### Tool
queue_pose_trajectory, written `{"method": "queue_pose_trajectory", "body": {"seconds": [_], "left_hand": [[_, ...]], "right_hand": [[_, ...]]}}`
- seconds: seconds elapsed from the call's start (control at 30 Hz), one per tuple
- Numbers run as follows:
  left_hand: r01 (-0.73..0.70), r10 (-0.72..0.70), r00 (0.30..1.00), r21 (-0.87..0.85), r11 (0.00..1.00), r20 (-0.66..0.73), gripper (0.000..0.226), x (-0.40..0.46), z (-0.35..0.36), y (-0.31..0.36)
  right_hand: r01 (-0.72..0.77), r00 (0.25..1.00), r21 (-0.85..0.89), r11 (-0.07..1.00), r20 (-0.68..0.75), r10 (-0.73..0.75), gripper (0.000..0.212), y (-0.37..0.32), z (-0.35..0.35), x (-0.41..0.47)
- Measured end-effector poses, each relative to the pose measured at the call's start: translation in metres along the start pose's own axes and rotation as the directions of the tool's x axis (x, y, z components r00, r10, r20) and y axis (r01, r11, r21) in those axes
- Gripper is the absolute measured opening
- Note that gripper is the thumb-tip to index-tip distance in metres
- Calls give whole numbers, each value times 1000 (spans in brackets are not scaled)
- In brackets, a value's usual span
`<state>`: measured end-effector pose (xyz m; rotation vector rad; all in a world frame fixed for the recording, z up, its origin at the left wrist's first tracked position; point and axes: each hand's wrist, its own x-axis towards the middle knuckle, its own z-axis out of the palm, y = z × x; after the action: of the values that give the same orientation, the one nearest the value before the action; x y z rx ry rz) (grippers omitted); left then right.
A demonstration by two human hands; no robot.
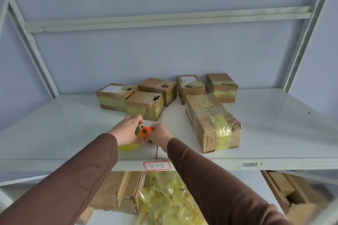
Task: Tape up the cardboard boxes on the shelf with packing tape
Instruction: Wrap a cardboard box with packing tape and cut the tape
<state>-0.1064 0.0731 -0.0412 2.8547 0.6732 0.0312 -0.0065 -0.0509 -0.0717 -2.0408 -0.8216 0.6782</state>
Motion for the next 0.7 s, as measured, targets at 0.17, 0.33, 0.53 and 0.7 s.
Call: {"method": "queue_pose_trajectory", "body": {"seconds": [0.17, 0.33, 0.53, 0.7], "left_hand": [[-90, 85, 995, -102, 991, -50, 77, -13, 4, 12], [-196, 172, 978, -244, 950, -113, 83, -24, 11, 29], [-167, 164, 985, -476, 863, -48, 67, -32, 8, 38], [-144, 232, 973, -753, 642, 12, 13, -42, 13, 68]], "right_hand": [[-53, 998, 99, 994, 50, 48, 15, -1, -8, -28], [-35, 993, 160, 987, 119, 16, 26, 0, -25, -56], [201, 980, 209, 957, -34, -198, 13, 5, -40, -90], [370, 897, -263, 891, -149, -416, 22, 12, -61, -99]]}}
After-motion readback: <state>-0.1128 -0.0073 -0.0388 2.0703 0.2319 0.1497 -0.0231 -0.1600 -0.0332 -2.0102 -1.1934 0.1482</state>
